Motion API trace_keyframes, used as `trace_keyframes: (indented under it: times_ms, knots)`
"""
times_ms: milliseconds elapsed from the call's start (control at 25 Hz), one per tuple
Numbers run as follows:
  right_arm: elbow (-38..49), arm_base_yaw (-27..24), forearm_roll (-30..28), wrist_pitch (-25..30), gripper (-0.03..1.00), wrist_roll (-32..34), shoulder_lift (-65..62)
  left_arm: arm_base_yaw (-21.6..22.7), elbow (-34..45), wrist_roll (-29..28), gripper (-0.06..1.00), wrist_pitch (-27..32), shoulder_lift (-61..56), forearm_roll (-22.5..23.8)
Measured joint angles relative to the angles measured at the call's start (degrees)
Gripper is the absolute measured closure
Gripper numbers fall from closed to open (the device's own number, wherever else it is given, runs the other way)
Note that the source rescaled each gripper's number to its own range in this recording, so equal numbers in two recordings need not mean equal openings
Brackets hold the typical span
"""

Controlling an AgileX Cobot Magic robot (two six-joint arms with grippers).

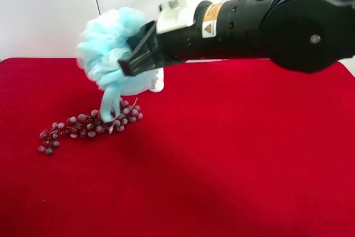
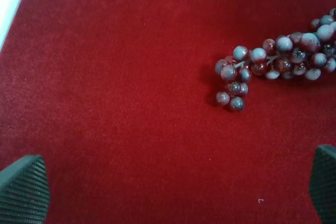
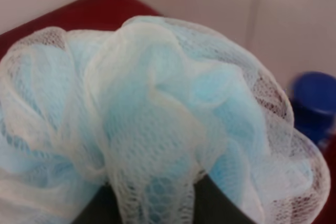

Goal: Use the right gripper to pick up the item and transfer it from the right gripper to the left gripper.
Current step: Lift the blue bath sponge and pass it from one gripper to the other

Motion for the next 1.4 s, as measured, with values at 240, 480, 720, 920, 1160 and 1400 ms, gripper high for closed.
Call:
trace_keyframes:
  times_ms: [240, 480, 720, 920, 1160, 1400]
  knots:
    - [0.00, 0.62, -0.68, 1.01, 0.96, 0.00, 0.00, 0.00, 0.00, 0.06, -0.06, 0.00, 0.00, -0.68]
    - [0.00, 0.83, -0.61, 3.04, 0.96, 0.69, 0.00, 0.00, -0.23, 4.62, -0.06, -1.24, 0.45, -7.26]
    - [0.00, 4.92, -0.61, 3.53, 0.96, 1.69, 0.00, 0.00, -0.61, 16.55, -0.06, -6.50, 4.30, -21.28]
    - [0.00, 6.81, -0.57, 3.53, 0.96, 1.76, 0.00, 0.00, -0.61, 28.07, -0.06, -10.91, 11.05, -32.90]
    - [0.00, 6.88, -0.57, 3.43, 0.96, 2.07, 0.00, 0.00, -0.61, 43.03, -0.06, -14.27, 20.88, -42.92]
    - [0.00, 6.88, -0.57, 2.97, 0.96, 2.20, 0.00, 0.00, -0.61, 56.76, -0.06, -16.80, 31.73, -51.61]
